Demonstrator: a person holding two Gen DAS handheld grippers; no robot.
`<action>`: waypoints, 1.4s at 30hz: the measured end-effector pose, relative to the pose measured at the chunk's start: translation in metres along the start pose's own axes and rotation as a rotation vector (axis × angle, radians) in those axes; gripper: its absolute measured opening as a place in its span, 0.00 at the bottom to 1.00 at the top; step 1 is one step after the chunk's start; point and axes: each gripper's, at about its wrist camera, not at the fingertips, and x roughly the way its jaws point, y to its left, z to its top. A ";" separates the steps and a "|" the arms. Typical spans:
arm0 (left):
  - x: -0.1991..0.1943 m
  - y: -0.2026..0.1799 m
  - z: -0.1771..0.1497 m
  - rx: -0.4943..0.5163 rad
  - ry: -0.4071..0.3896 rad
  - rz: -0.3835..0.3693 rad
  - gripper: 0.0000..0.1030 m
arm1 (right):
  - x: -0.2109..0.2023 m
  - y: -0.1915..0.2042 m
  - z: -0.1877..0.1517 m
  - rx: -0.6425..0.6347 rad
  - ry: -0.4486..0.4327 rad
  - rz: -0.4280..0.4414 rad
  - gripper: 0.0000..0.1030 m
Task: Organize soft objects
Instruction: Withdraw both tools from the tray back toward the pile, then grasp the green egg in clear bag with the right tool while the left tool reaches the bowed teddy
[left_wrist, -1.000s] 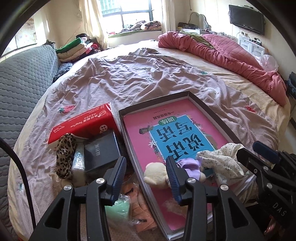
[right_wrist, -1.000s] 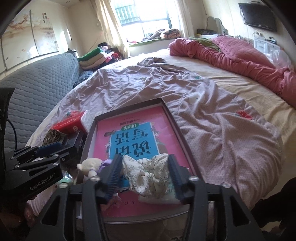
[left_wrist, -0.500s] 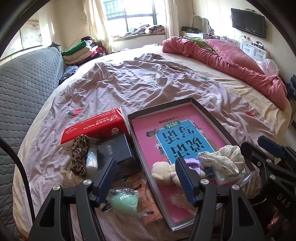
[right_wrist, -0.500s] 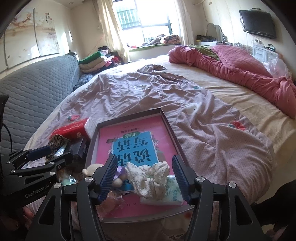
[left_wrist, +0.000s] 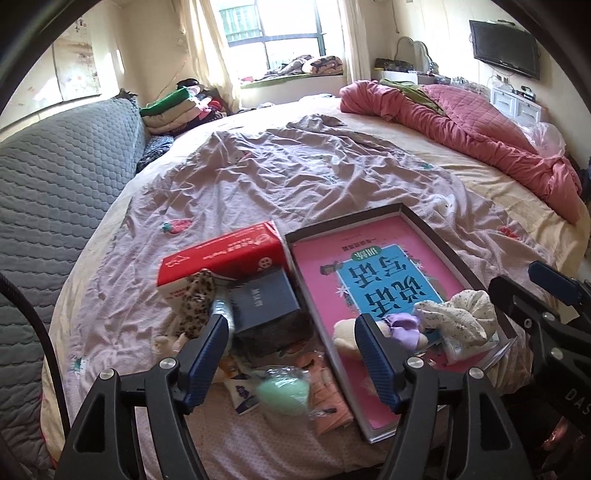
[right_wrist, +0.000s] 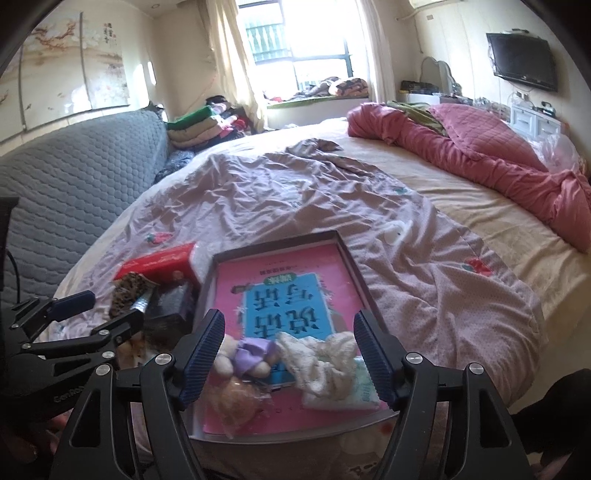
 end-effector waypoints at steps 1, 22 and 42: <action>-0.002 0.003 0.000 -0.004 -0.004 0.007 0.68 | -0.002 0.003 0.001 -0.006 -0.007 0.006 0.72; -0.019 0.056 -0.010 -0.074 -0.013 0.061 0.75 | -0.013 0.062 0.009 -0.108 -0.002 0.039 0.73; -0.008 0.115 -0.026 -0.168 0.012 0.088 0.76 | 0.001 0.080 -0.001 -0.151 0.039 0.043 0.73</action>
